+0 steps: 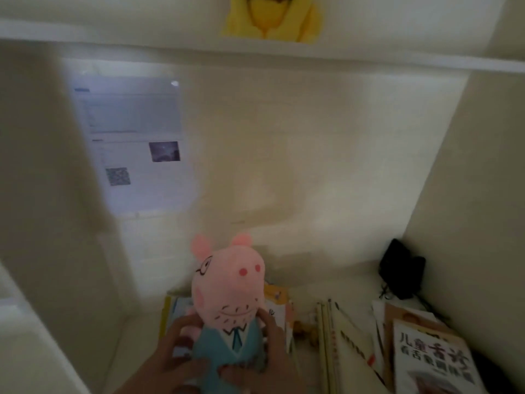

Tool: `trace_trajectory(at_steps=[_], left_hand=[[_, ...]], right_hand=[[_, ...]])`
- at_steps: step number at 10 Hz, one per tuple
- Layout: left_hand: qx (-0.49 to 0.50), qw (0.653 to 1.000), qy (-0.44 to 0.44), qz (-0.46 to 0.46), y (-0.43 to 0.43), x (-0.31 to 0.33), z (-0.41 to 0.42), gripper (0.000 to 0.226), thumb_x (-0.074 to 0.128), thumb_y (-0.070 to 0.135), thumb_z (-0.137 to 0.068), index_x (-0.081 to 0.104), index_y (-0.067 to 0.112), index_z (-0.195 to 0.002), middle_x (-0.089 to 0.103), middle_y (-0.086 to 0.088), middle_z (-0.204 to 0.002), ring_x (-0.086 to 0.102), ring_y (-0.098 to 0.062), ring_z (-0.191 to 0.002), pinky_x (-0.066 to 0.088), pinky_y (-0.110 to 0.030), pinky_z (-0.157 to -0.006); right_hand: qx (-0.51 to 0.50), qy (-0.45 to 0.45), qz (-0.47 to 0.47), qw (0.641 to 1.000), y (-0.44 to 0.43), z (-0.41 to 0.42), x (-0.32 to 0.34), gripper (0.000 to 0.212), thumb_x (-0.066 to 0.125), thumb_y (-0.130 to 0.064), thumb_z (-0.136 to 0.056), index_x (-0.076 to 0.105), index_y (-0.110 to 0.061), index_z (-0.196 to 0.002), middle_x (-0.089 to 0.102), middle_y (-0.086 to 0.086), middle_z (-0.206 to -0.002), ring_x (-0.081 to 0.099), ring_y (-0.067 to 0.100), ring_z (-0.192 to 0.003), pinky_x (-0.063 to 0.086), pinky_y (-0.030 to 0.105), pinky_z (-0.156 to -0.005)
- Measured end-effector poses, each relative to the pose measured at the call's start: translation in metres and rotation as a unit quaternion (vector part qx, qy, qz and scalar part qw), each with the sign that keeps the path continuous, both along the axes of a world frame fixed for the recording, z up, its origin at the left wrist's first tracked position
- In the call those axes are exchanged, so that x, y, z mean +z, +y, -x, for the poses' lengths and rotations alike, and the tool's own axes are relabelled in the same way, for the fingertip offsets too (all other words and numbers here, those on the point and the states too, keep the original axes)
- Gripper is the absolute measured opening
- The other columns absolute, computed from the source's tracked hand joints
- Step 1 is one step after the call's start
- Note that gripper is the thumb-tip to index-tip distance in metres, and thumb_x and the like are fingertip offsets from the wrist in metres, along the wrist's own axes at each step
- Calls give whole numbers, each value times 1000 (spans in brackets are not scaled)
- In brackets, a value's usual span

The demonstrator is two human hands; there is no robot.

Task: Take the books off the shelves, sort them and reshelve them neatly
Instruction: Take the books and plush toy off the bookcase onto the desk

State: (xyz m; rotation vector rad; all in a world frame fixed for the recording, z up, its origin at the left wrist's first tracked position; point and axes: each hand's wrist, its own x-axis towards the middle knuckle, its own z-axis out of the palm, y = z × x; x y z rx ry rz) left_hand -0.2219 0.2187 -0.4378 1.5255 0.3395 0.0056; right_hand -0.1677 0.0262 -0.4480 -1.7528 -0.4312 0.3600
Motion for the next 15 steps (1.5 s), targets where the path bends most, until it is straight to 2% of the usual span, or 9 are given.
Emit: trace_trajectory(at_steps=[1,2,3,6,7,9,12,13,15], left_hand=[[-26,998,-34,-35,-22,4,-16,63,77,4,-71,47,21,-122,65,6,-103,68,-8,-83,58,-32,-72],[-60,994,-37,-82,-40,14,-32,100,90,54,-23,52,27,-111,60,-13,-110,66,-24,-92,59,-36,-67],[-52,996,-34,-67,-70,25,-48,86,87,55,-33,55,32,-109,57,-16,-111,69,-14,-82,59,-35,-65],[-71,996,-2,-53,-130,42,-78,70,82,66,-27,57,51,-91,54,-9,-111,62,-19,-98,59,-45,-69],[-83,995,8,-49,-135,37,-89,86,85,64,-24,55,41,-101,54,-9,-111,63,-21,-96,59,-41,-65],[-56,996,15,-75,-145,24,-112,35,65,22,-84,46,39,-110,55,-6,-111,63,-16,-90,59,-35,-66],[-104,993,-2,-53,-170,31,-163,29,65,22,-81,51,33,-104,58,-3,-105,68,-4,-67,54,-22,-51],[-123,989,-11,-76,-170,26,-192,26,61,18,-89,49,37,-104,56,3,-109,67,-3,-75,58,-31,-59],[-214,972,-20,-99,-177,16,-248,42,66,50,-73,46,43,-109,53,5,-120,60,-19,-107,58,-44,-78]], right_hand=[[13,-5,-47,999,-14,-25,-3,87,88,-29,-65,31,-55,-125,35,-14,-139,43,0,-120,46,18,-93],[-15,13,-86,996,-34,-42,2,75,82,-15,-73,36,-43,-126,36,-12,-135,45,-9,-121,45,24,-100],[18,31,-137,990,-62,-52,10,84,76,9,-71,28,-21,-133,35,-16,-126,49,-27,-95,46,5,-78],[-42,-9,-113,993,-108,-77,-8,120,81,-76,-26,30,-41,-128,34,-8,-133,43,18,-126,45,43,-101],[-41,5,-92,995,-116,-85,-12,118,81,-76,-24,30,-48,-127,35,-3,-132,44,20,-123,46,46,-100],[-63,10,-105,992,-123,-97,-14,116,85,-69,-34,35,-39,-134,36,3,-134,45,22,-125,50,39,-96],[-57,57,-149,986,-151,-137,-13,113,93,-53,-29,36,-45,-127,44,-9,-138,51,17,-124,54,33,-90],[-85,65,-170,980,-154,-159,-13,110,97,-32,-39,39,-35,-132,53,-2,-134,59,18,-116,57,32,-82],[-164,34,-131,977,-161,-201,-22,123,94,-46,-35,33,-24,-139,54,1,-132,60,19,-114,55,46,-89]])
